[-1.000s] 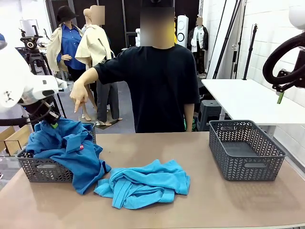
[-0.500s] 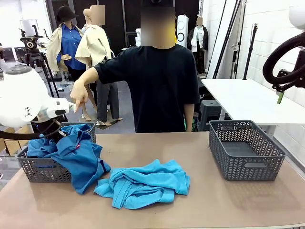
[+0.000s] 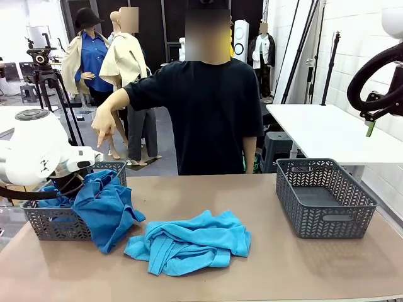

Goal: Sort the tops and bottoms.
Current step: Sort the clothes according to human instructions.

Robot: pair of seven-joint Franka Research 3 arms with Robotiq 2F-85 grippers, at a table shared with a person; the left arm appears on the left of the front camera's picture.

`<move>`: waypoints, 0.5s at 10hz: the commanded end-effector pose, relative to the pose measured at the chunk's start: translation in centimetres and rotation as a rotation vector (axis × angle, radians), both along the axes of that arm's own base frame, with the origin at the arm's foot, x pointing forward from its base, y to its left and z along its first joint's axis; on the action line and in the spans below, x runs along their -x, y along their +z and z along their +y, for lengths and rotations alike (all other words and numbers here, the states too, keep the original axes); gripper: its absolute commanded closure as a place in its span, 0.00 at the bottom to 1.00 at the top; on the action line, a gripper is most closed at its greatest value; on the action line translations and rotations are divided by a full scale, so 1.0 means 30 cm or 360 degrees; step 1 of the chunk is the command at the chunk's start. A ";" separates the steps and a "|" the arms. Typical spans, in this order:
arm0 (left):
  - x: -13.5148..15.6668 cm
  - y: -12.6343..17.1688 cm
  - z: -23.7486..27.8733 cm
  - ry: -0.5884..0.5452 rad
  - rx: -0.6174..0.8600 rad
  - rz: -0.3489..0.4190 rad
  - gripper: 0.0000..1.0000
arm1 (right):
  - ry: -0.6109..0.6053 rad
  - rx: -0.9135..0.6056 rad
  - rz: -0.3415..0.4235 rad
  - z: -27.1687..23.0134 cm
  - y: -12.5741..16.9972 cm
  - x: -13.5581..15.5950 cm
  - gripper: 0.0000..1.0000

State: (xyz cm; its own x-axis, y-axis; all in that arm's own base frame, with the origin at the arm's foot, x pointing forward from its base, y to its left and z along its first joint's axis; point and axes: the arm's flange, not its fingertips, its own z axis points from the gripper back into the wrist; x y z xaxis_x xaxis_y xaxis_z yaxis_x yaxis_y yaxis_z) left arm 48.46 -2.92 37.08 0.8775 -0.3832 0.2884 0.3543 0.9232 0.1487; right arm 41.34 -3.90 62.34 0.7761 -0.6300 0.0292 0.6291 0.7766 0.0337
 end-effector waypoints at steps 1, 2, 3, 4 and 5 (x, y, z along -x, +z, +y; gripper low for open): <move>0.025 -0.071 0.028 0.0012 0.0034 0.0082 1.00 | 0.0011 -0.0006 0.0007 0.000 0.004 0.001 0.00; 0.025 -0.014 0.034 0.0016 0.0056 0.0024 1.00 | 0.0011 -0.0006 0.0007 0.000 0.004 0.001 0.00; 0.021 0.048 0.041 0.0013 0.0067 -0.0037 1.00 | 0.0011 -0.0006 0.0007 0.000 0.004 0.001 0.00; 0.023 0.102 0.044 -0.0005 0.0064 -0.0081 1.00 | 0.0011 -0.0006 0.0007 0.000 0.004 0.001 0.00; 0.021 0.136 0.048 -0.0010 0.0059 -0.0107 0.95 | 0.0011 -0.0006 0.0007 0.000 0.004 0.001 0.00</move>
State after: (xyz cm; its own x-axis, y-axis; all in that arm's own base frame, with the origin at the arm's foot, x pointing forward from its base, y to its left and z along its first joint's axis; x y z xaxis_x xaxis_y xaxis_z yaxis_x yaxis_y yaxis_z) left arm 48.08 -2.28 40.34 0.8654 -0.3586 0.3500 0.3285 0.9334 0.1441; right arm 41.34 -3.90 62.34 0.7760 -0.6300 0.0293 0.6292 0.7765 0.0337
